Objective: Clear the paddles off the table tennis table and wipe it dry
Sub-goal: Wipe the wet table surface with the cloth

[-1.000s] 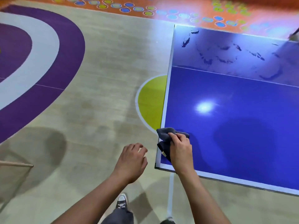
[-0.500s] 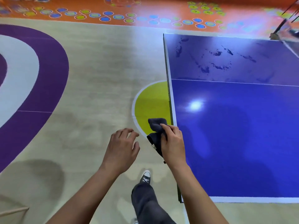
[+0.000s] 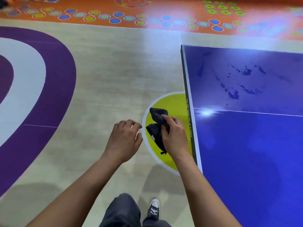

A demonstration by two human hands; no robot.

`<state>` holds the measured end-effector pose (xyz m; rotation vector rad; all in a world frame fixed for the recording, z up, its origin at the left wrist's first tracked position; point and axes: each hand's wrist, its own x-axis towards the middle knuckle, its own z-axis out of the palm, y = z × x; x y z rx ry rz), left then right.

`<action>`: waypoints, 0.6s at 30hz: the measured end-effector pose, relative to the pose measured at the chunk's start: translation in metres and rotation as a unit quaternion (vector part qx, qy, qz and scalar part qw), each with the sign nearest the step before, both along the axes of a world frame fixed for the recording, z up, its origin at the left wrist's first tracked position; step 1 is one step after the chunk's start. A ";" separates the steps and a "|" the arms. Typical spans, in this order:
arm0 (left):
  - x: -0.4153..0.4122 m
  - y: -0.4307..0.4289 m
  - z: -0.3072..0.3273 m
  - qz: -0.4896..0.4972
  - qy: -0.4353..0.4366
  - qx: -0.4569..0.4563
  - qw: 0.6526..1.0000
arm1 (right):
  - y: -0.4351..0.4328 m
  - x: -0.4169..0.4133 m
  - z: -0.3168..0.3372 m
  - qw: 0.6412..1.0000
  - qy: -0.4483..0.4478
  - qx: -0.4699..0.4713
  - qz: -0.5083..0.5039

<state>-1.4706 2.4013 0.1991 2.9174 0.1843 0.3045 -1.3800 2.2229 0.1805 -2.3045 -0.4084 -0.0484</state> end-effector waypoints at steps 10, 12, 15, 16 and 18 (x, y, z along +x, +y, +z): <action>0.188 0.148 0.000 0.000 -0.054 -0.033 0.998 | 0.130 0.174 0.000 1.000 0.006 -0.009 -0.013; 0.224 0.172 0.002 -0.012 -0.050 -0.040 0.998 | 0.154 0.205 0.005 0.999 0.013 -0.012 -0.033; 0.280 0.205 0.007 -0.046 -0.041 -0.033 0.998 | 0.184 0.252 0.014 0.998 0.010 0.010 -0.067; 0.300 0.214 0.009 -0.056 -0.032 -0.033 0.997 | 0.192 0.267 0.017 0.997 0.009 0.018 -0.076; 0.339 0.233 0.012 -0.076 -0.016 -0.036 0.996 | 0.207 0.298 0.019 0.994 0.015 0.028 -0.102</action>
